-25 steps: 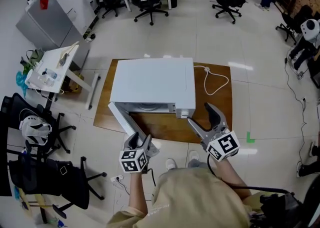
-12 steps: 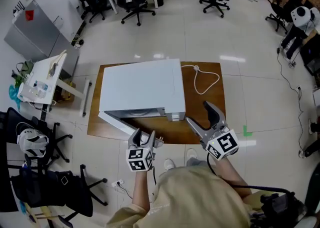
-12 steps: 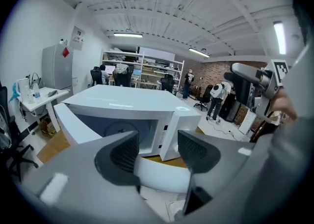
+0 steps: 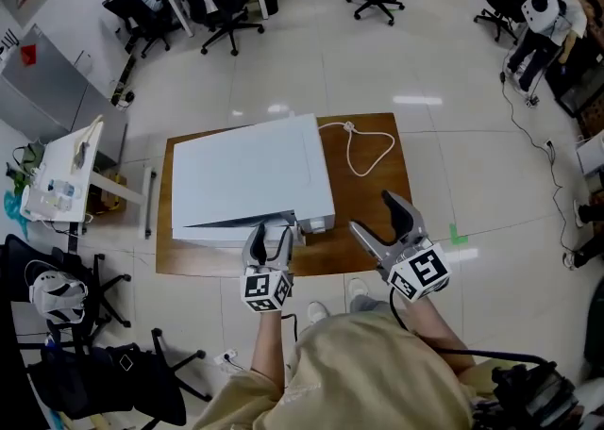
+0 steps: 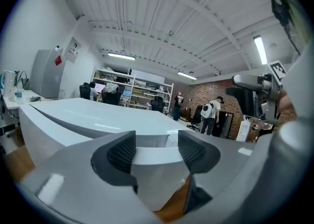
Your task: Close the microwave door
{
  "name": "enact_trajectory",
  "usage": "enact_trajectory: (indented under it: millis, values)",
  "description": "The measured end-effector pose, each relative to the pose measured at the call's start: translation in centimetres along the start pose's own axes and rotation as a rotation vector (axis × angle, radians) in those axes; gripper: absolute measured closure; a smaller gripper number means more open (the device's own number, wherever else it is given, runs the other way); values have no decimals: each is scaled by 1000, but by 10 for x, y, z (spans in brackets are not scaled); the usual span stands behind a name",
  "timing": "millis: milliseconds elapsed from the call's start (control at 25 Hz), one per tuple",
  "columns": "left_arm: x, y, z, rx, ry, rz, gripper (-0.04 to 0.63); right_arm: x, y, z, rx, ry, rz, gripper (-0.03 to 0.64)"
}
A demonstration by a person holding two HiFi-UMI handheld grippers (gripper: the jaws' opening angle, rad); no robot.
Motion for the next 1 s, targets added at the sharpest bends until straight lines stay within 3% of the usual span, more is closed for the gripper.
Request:
enact_trajectory:
  millis: [240, 360, 520, 560, 880, 1000]
  values:
    - [-2, -23, -1, 28, -35, -54, 316, 3, 0, 0, 3, 0, 26, 279]
    - [1, -23, -1, 68, -43, -43, 272, 3, -1, 0, 8, 2, 38, 279]
    - [0, -34, -5, 55, -37, -18, 253, 3, -4, -3, 12, 5, 43, 279]
    - [1, -37, -6, 48, -37, -21, 221, 3, -4, -4, 11, 7, 40, 279]
    - [3, -27, -8, 39, -58, 2, 224, -11, -7, -12, 21, 6, 31, 279]
    - [15, -12, -27, 86, -61, 27, 238, -19, -1, -10, 33, 1, 6, 279]
Point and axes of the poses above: the fingertips, and each gripper's own axes: y backward along the fingers, x to its right, z out of its underside, the point moved 8 cm from there along y, backward along the fingers, and after that the axes turned 6 degrees about -y, right-handed, at the moved point
